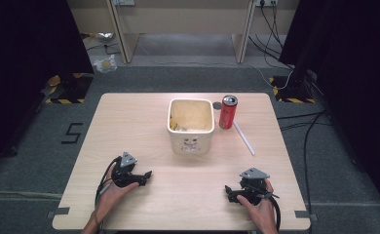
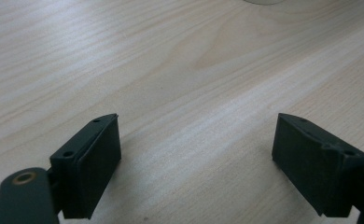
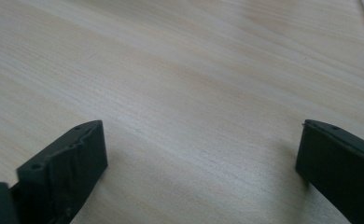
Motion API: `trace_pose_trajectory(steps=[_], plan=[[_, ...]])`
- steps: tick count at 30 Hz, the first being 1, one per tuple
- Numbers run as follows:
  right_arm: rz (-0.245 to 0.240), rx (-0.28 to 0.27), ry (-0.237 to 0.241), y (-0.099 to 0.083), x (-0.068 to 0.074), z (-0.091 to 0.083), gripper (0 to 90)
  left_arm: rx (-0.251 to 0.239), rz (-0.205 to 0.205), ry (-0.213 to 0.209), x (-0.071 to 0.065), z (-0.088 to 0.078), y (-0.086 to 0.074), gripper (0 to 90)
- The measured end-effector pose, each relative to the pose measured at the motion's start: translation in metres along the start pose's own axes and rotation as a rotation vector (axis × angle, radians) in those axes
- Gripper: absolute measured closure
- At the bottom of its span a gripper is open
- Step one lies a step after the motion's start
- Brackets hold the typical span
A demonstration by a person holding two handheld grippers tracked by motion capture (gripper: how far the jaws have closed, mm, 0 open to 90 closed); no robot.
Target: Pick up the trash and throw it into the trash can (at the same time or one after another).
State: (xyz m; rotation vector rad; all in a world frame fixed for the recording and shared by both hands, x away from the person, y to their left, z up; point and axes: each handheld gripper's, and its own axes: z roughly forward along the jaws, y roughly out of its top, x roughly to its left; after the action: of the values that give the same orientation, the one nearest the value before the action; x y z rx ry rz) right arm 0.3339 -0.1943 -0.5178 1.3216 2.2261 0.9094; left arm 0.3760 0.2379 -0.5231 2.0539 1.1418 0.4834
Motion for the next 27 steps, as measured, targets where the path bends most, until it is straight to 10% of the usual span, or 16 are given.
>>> trace_pose_trajectory(steps=[3, 27], plan=[[0.007, -0.015, -0.006, 0.001, -0.002, -0.003, 18.7, 0.0, 0.0, 0.0, 0.0, 0.0, 0.0, 14.6], [0.012, -0.135, -0.061, 0.046, -0.016, -0.031, 15.2, 0.0, 0.0, 0.0, 0.0, 0.0, 0.0, 14.6]])
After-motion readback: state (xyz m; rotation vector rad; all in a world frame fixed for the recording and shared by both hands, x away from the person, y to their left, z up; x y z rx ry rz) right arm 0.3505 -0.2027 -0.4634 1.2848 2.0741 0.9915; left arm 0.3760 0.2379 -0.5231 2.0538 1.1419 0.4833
